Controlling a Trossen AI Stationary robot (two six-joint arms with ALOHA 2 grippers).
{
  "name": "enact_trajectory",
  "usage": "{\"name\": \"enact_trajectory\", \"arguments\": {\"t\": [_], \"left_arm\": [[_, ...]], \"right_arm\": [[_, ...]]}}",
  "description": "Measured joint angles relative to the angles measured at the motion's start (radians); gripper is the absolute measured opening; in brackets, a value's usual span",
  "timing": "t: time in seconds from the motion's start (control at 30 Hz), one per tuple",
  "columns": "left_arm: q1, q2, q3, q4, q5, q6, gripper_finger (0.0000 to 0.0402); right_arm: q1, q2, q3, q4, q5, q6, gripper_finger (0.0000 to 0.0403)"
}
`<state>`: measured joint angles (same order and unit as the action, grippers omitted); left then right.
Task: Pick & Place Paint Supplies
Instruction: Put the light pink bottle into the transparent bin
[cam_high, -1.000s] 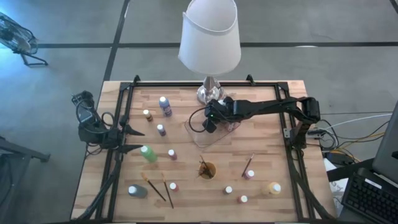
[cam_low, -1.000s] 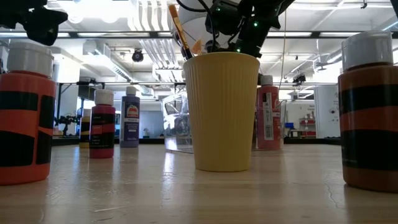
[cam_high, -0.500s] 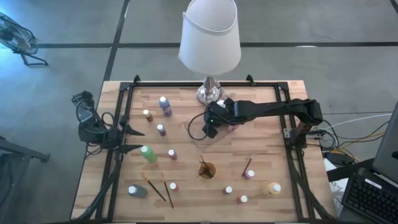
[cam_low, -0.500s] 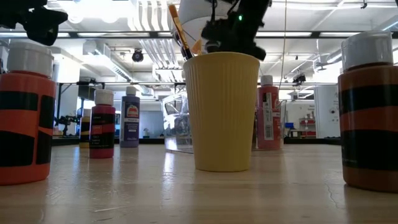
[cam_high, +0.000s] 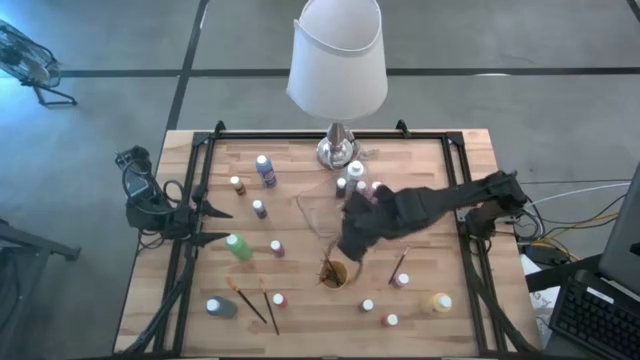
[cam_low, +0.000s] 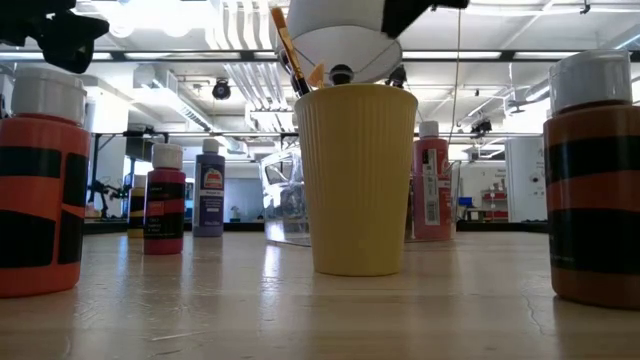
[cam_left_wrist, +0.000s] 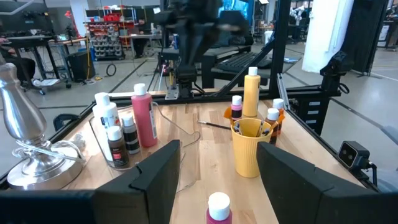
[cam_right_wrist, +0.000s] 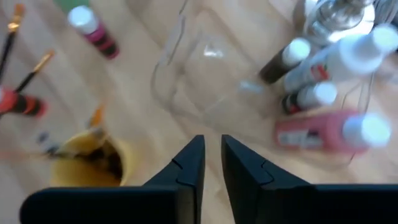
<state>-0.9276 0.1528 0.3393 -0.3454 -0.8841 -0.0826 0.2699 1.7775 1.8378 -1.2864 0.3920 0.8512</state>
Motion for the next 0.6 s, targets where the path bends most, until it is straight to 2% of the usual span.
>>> {"name": "enact_trajectory", "arguments": {"t": [0.27,0.6], "left_arm": [[0.000,0.000,0.000,0.000,0.000,0.000,0.0218],[0.000,0.000,0.000,0.000,0.000,0.000,0.0218]], "right_arm": [[0.170,0.003,0.068,-0.108,0.001,0.256,0.0012],[0.341,0.008,0.024,-0.110,0.001,0.537,0.0009]]}}
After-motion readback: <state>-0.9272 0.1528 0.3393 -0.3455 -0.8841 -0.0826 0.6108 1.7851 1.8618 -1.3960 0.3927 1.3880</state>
